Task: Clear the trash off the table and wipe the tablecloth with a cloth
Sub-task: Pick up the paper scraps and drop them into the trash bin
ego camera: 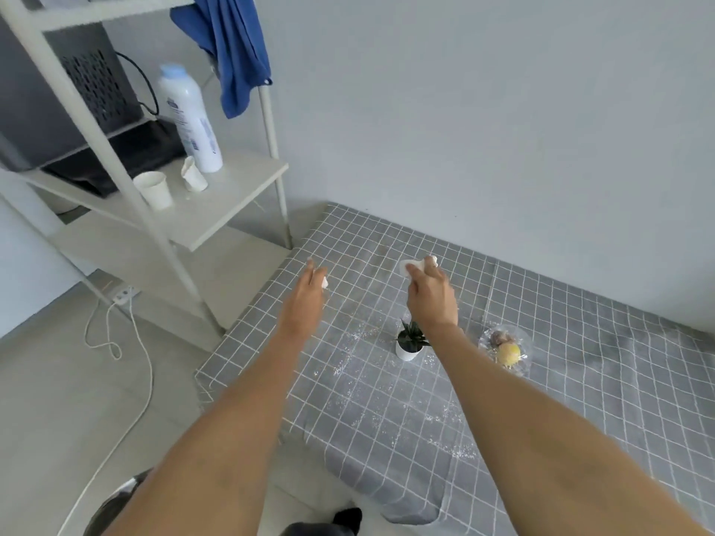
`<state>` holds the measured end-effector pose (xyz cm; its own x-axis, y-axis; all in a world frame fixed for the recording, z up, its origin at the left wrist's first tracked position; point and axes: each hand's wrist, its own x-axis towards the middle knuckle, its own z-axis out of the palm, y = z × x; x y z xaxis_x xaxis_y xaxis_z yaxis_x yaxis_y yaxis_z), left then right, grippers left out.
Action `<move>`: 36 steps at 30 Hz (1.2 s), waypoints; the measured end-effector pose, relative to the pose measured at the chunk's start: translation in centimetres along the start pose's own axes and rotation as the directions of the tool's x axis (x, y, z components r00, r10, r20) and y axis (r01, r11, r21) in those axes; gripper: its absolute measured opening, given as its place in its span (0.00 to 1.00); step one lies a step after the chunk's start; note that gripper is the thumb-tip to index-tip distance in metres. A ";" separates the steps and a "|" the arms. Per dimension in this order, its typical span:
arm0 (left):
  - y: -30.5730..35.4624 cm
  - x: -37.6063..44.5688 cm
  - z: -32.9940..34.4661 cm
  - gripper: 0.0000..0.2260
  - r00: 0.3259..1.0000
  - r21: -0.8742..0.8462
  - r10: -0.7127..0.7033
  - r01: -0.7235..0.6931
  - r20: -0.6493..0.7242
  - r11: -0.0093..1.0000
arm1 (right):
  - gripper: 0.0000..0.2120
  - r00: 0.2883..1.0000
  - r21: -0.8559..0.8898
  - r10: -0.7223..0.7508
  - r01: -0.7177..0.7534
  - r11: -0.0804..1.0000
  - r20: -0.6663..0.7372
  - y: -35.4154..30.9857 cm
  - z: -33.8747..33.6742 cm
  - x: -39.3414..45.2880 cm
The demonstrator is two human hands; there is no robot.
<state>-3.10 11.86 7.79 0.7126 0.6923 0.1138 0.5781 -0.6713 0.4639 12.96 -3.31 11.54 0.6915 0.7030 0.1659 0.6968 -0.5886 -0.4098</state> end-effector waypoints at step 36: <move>-29.6 -45.1 -3.1 0.22 0.503 -0.120 -0.864 0.857 -0.017 0.501 | 0.18 0.550 0.243 -0.586 0.572 0.784 0.595 -30.4 29.1 -29.5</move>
<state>-53.57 1.35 -8.38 -0.1476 0.9328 -0.3288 0.8527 0.2884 0.4355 -34.20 5.43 -7.04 -0.1411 0.9691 -0.2024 0.8952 0.0375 -0.4441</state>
